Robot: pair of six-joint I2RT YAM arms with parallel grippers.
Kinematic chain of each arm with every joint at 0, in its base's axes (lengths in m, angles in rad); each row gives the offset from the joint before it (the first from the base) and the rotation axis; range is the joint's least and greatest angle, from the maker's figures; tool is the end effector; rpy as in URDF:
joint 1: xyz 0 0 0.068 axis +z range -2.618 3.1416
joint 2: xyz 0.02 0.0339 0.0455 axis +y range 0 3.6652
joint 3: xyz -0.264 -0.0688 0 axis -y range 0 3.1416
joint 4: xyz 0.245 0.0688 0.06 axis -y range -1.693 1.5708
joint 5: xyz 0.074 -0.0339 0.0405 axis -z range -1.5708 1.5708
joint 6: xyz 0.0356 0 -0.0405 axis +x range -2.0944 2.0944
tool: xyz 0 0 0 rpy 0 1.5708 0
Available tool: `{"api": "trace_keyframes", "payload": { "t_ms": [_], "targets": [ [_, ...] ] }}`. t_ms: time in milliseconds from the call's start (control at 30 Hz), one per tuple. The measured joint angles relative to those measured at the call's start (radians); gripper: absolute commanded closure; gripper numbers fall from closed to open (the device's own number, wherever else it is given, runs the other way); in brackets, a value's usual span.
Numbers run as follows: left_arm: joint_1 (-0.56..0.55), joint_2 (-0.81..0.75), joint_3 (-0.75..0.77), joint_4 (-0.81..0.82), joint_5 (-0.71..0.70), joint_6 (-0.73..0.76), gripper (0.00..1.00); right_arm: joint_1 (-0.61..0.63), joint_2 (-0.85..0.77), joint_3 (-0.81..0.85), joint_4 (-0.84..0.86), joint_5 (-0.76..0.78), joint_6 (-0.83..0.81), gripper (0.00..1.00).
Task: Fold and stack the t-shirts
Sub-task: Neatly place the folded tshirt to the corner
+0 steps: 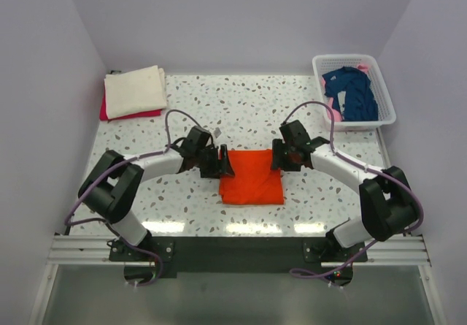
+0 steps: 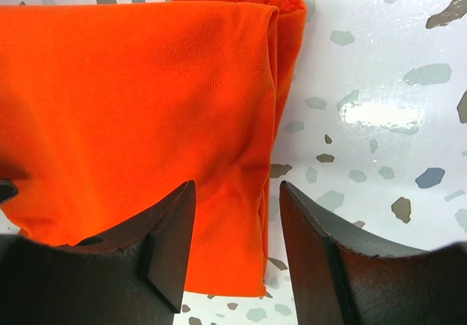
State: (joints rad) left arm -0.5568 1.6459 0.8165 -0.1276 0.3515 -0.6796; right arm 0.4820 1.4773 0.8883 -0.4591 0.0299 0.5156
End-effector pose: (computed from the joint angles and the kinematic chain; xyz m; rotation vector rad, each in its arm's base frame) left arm 0.2579 -0.1750 0.1488 -0.0140 2.7071 -0.8876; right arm 0.2549 0.1321 0.1952 0.0552 2.6517 0.3045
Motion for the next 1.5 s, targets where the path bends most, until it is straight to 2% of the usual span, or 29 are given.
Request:
{"api": "trace_keyframes", "payload": {
  "t_ms": [267,367,400,467,500,567,667,833,867,1133,1300,1500],
  "targets": [
    [-0.022,0.075,0.059,0.041,-0.021,-0.047,0.35,0.0,-0.002,0.0,0.0,-0.006,0.0,0.46],
    [-0.045,0.113,0.098,0.056,-0.049,-0.061,0.43,0.0,-0.013,0.0,0.0,-0.007,0.0,0.46],
    [-0.051,0.12,0.105,0.06,-0.058,-0.063,0.55,0.0,-0.015,0.0,0.0,-0.008,0.0,0.46],
    [-0.066,0.136,0.115,0.062,-0.089,-0.069,0.73,0.0,-0.019,0.0,0.0,-0.015,0.0,0.46],
    [-0.069,0.143,0.12,0.058,-0.106,-0.067,0.88,0.0,-0.021,0.0,0.0,-0.017,0.0,0.46],
    [-0.079,0.156,0.144,0.022,-0.149,-0.062,1.0,-0.001,-0.024,0.0,-0.001,-0.021,0.0,0.46],
    [-0.099,0.176,0.222,-0.079,-0.252,-0.034,1.0,-0.001,-0.034,0.0,-0.006,-0.021,0.0,0.46],
    [-0.111,0.249,0.404,-0.276,-0.525,0.047,1.0,-0.001,-0.088,0.0,-0.041,-0.02,0.0,0.46],
    [-0.109,0.266,0.442,-0.322,-0.606,0.073,1.0,-0.001,-0.103,0.0,-0.049,-0.02,0.0,0.46],
    [-0.044,0.343,0.599,-0.502,-0.922,0.224,1.0,-0.001,-0.203,0.013,-0.099,-0.022,-0.003,0.46],
    [0.013,0.386,0.741,-0.534,-1.036,0.351,1.0,-0.001,-0.248,0.017,-0.127,-0.022,-0.008,0.46],
    [0.082,0.444,0.94,-0.547,-1.072,0.485,1.0,-0.001,-0.289,0.022,-0.155,-0.027,-0.015,0.46]
  ]
}}
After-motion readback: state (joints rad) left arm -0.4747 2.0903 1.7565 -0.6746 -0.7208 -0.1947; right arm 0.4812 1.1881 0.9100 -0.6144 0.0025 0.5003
